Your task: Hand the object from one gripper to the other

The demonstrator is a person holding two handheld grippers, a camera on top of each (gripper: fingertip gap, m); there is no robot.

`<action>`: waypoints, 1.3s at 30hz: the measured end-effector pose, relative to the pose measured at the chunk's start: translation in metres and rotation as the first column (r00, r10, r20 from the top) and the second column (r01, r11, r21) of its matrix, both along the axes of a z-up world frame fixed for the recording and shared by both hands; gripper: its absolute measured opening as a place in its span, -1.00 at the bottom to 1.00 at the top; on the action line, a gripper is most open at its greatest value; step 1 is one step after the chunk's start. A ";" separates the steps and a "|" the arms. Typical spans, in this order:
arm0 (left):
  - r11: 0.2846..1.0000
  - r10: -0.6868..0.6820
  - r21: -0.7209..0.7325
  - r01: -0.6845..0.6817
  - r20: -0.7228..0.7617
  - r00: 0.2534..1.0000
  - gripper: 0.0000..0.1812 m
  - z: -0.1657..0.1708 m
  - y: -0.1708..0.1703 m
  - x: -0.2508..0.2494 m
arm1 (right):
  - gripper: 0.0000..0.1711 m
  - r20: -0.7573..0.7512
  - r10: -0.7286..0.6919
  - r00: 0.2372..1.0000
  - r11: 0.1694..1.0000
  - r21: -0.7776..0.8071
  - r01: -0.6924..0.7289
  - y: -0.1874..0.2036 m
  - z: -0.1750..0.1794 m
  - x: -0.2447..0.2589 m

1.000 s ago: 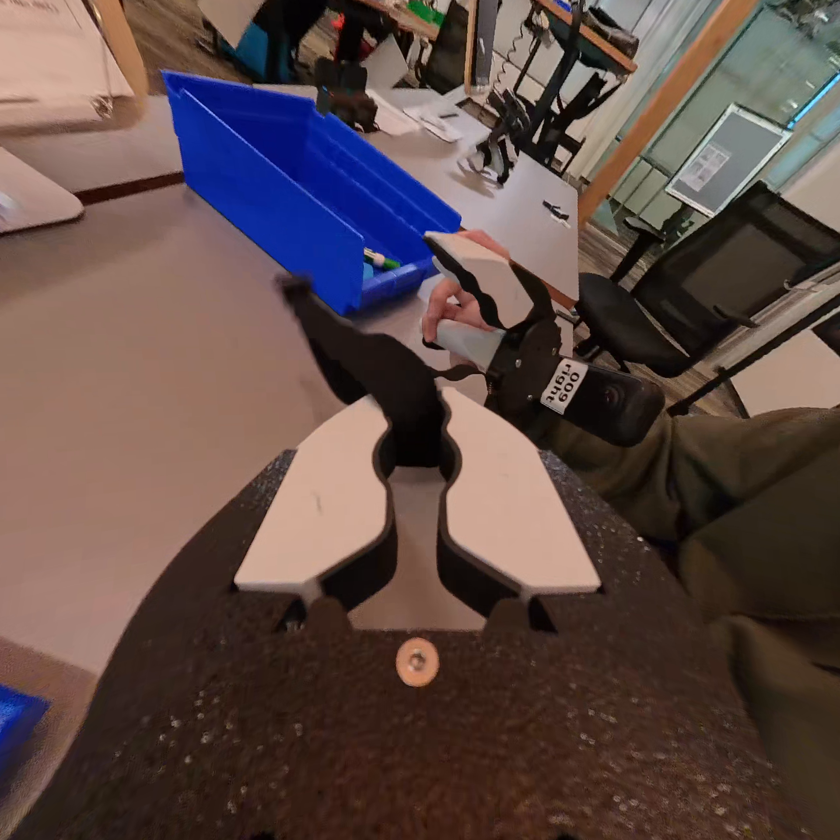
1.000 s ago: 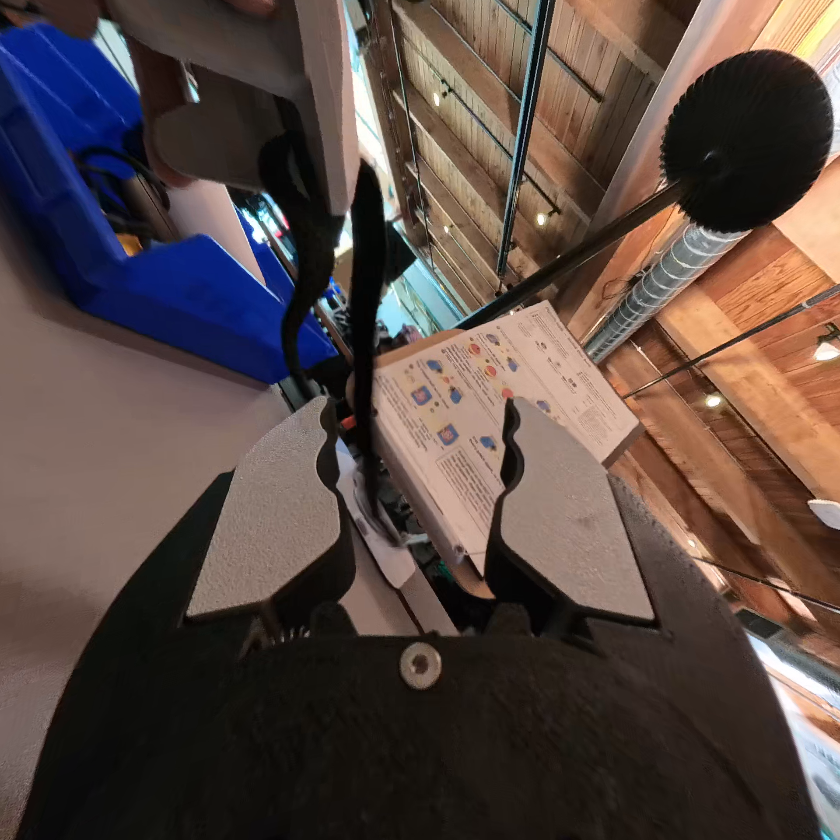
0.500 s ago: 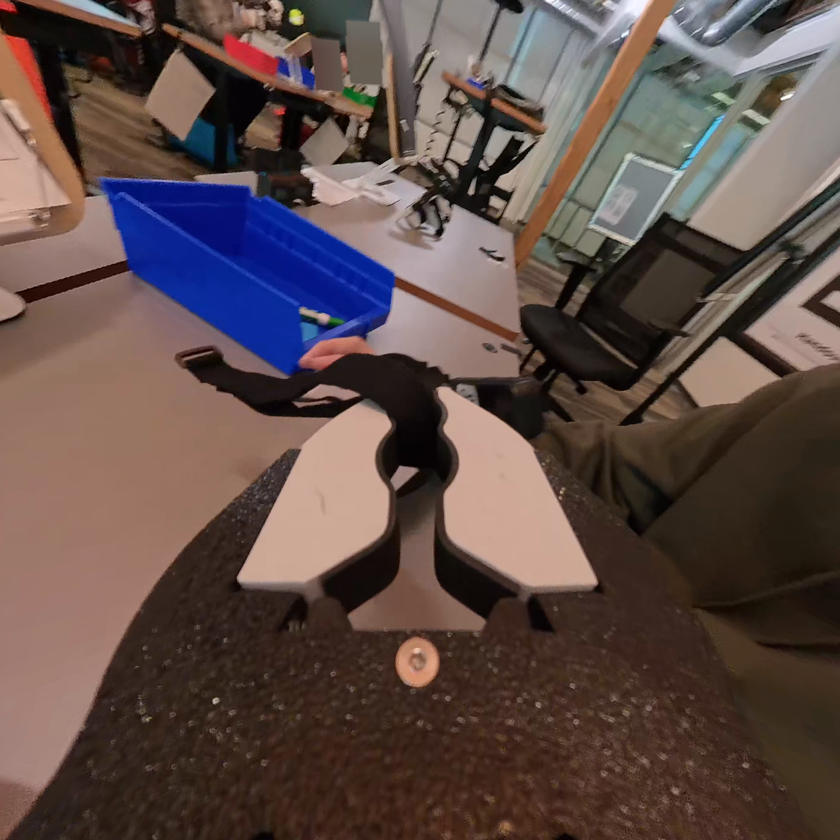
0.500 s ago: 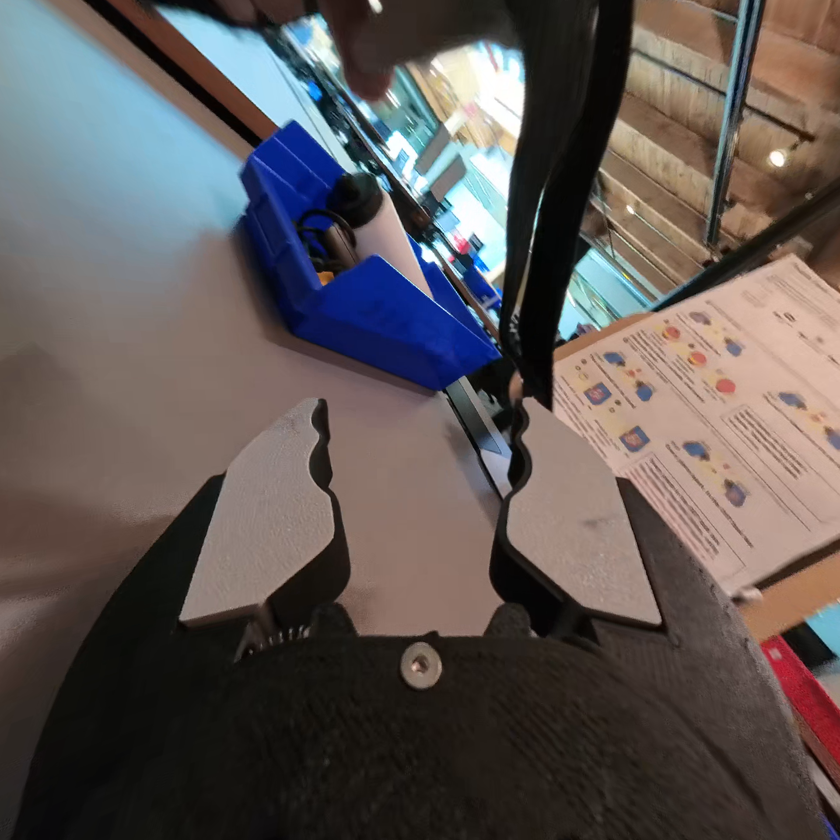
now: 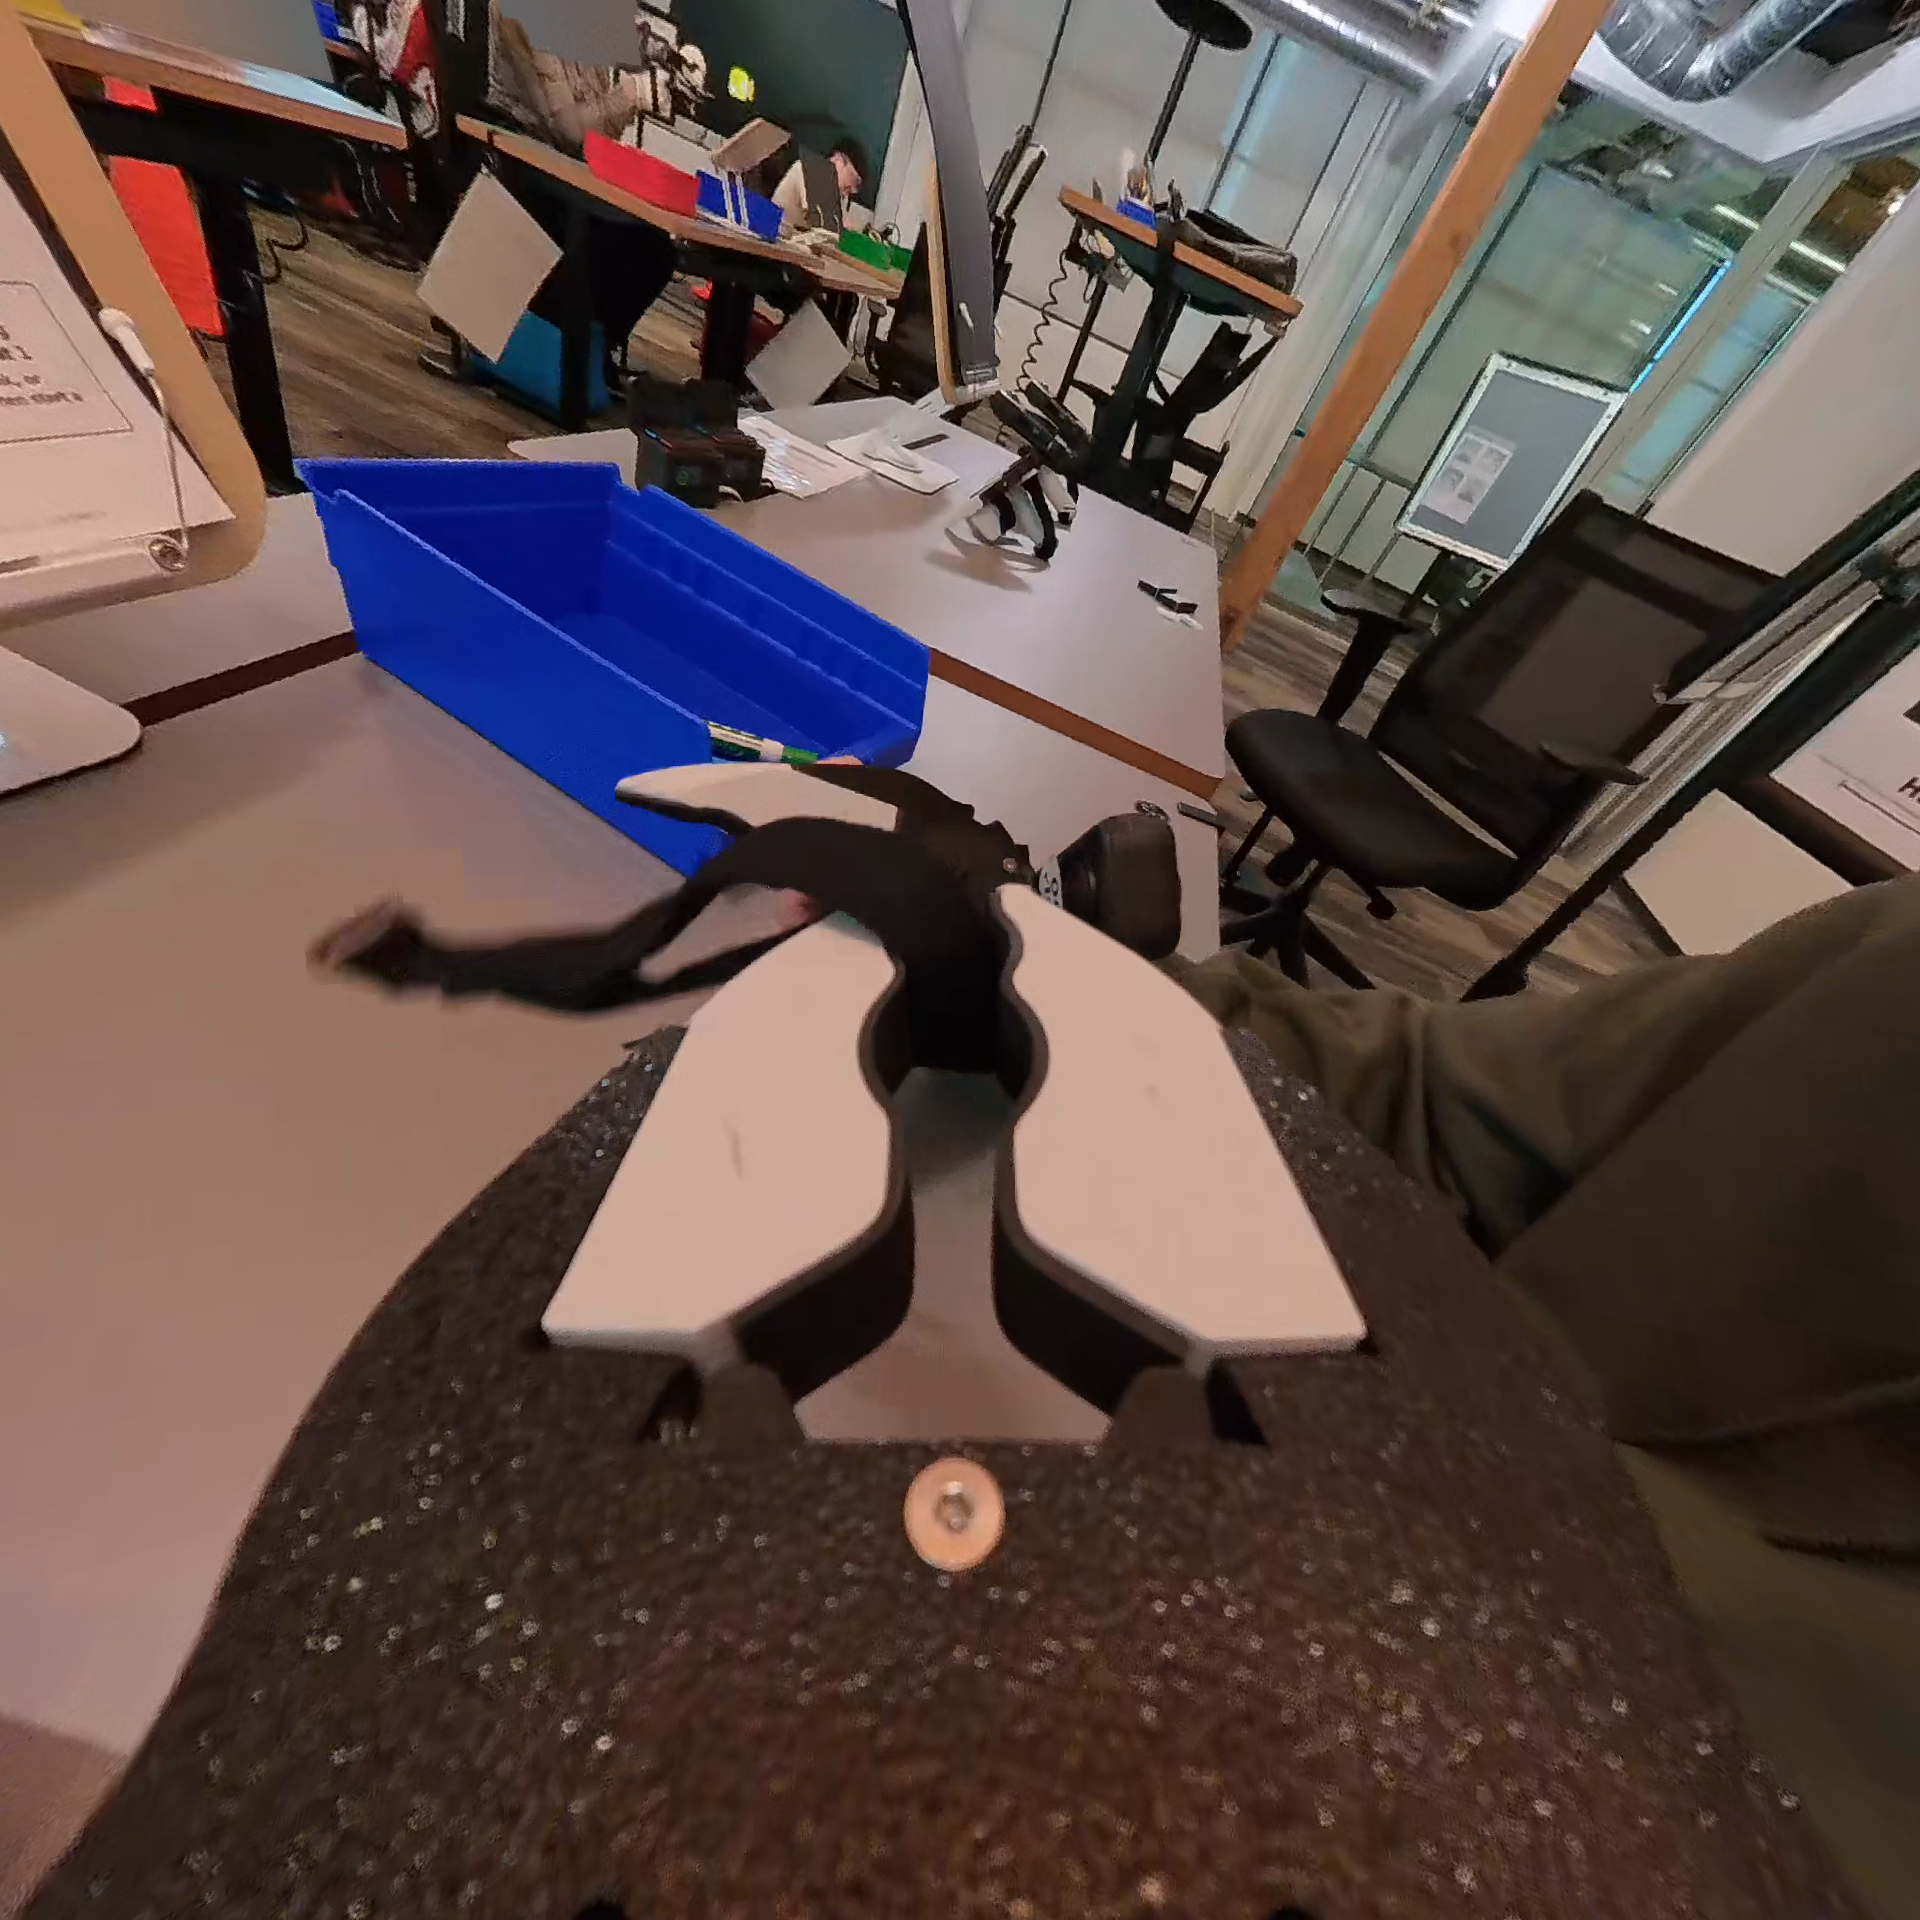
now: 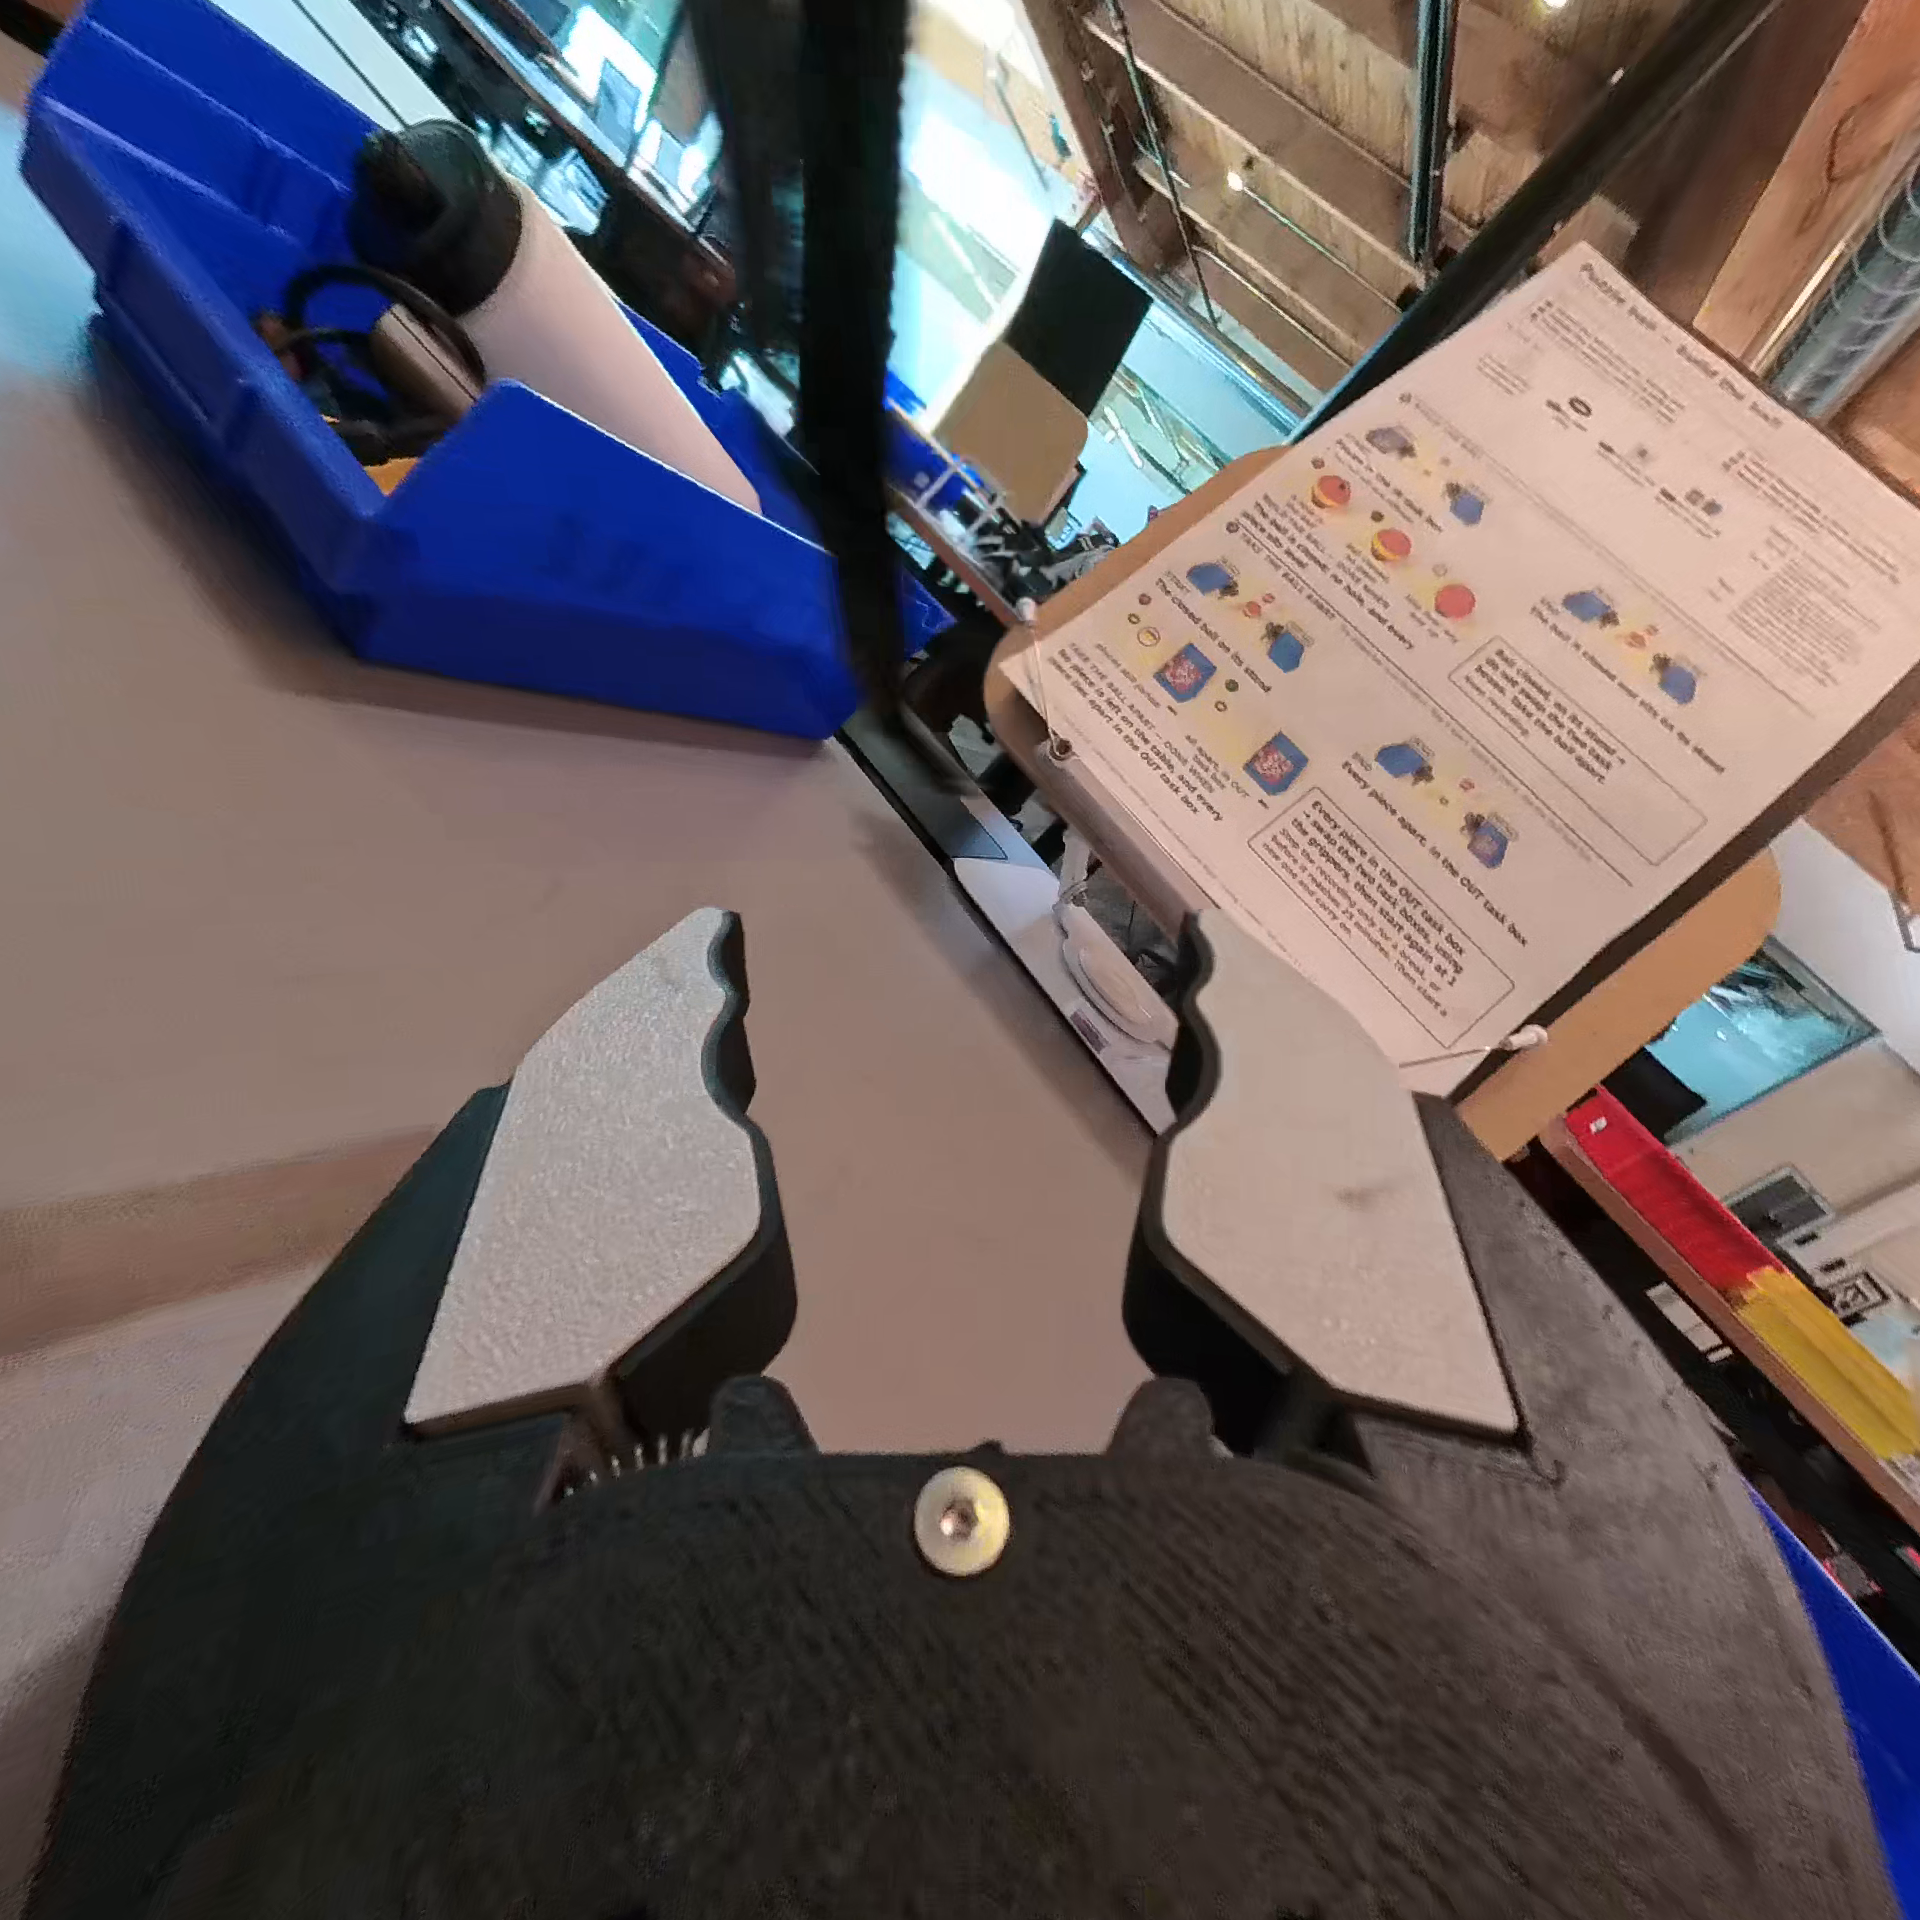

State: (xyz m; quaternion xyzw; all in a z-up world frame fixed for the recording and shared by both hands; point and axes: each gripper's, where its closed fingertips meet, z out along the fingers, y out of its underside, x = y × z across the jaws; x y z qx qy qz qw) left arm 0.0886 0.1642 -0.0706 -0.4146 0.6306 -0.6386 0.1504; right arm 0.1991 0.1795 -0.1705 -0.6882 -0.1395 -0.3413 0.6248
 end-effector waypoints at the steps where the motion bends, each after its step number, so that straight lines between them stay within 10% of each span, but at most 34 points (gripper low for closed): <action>1: 1.000 -0.012 -0.003 0.012 -0.003 1.000 -0.88 0.000 -0.001 -0.001 | -0.05 -0.002 -0.005 1.000 1.000 0.005 0.005 0.000 0.000 0.001; 13: 0.997 -0.007 0.074 0.006 0.007 1.000 -0.88 -0.003 -0.005 -0.002 | 0.01 0.018 0.334 0.942 0.937 -0.110 -0.330 0.011 -0.021 -0.059; 24: 0.988 -0.152 0.035 0.152 -0.024 0.988 -0.88 -0.003 -0.027 -0.016 | -0.19 -0.005 0.121 0.993 0.992 -0.022 -0.121 0.008 -0.007 -0.021; 28: 0.991 -0.129 0.043 0.129 -0.004 0.992 -0.88 0.000 -0.025 -0.014 | -0.84 0.033 0.142 0.989 0.988 -0.060 -0.139 0.006 -0.012 -0.024; 39: 0.910 0.235 0.341 -0.235 0.044 0.971 -0.56 -0.022 0.049 0.009 | -0.97 -0.018 0.090 0.996 0.965 -0.247 -0.091 0.005 -0.036 -0.012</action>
